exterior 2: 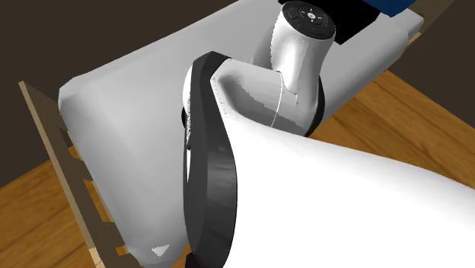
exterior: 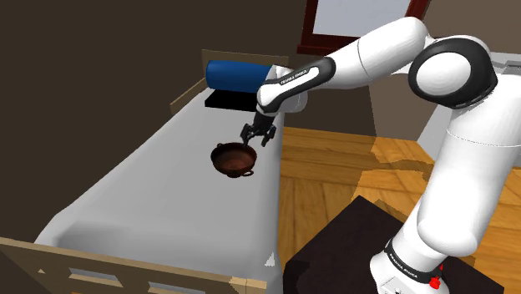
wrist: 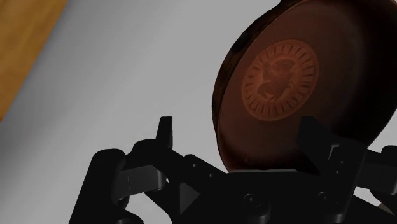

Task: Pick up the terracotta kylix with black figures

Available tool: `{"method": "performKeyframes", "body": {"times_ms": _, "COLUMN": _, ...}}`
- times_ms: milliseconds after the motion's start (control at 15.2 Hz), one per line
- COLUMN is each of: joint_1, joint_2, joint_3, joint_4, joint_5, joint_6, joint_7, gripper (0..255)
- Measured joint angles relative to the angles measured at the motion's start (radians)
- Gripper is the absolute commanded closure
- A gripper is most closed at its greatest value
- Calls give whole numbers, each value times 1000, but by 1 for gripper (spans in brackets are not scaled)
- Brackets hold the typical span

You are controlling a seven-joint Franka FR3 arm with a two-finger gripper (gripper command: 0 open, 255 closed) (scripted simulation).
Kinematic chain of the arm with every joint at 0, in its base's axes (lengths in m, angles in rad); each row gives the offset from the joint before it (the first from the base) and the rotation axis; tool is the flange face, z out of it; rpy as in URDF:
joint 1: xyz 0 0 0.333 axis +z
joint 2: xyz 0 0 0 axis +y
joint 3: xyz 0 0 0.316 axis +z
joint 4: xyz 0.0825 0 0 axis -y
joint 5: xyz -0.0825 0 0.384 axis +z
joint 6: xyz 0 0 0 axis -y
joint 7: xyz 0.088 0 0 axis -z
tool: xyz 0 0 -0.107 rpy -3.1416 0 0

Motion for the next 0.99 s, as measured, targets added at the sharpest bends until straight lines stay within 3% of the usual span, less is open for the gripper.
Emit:
{"method": "performKeyframes", "body": {"times_ms": 396, "joint_1": -2, "joint_2": 52, "joint_3": 5, "joint_4": -11, "joint_5": 20, "joint_6": 61, "joint_7": -24, "gripper": 0}}
{"method": "performKeyframes", "body": {"times_ms": 462, "joint_1": -2, "joint_2": 54, "joint_3": 6, "joint_4": -14, "joint_5": 21, "joint_6": 66, "joint_7": -26, "gripper": 255}}
{"method": "performKeyframes", "body": {"times_ms": 990, "joint_1": -2, "joint_2": 54, "joint_3": 6, "joint_4": -17, "joint_5": 22, "joint_6": 70, "joint_7": -27, "gripper": 255}}
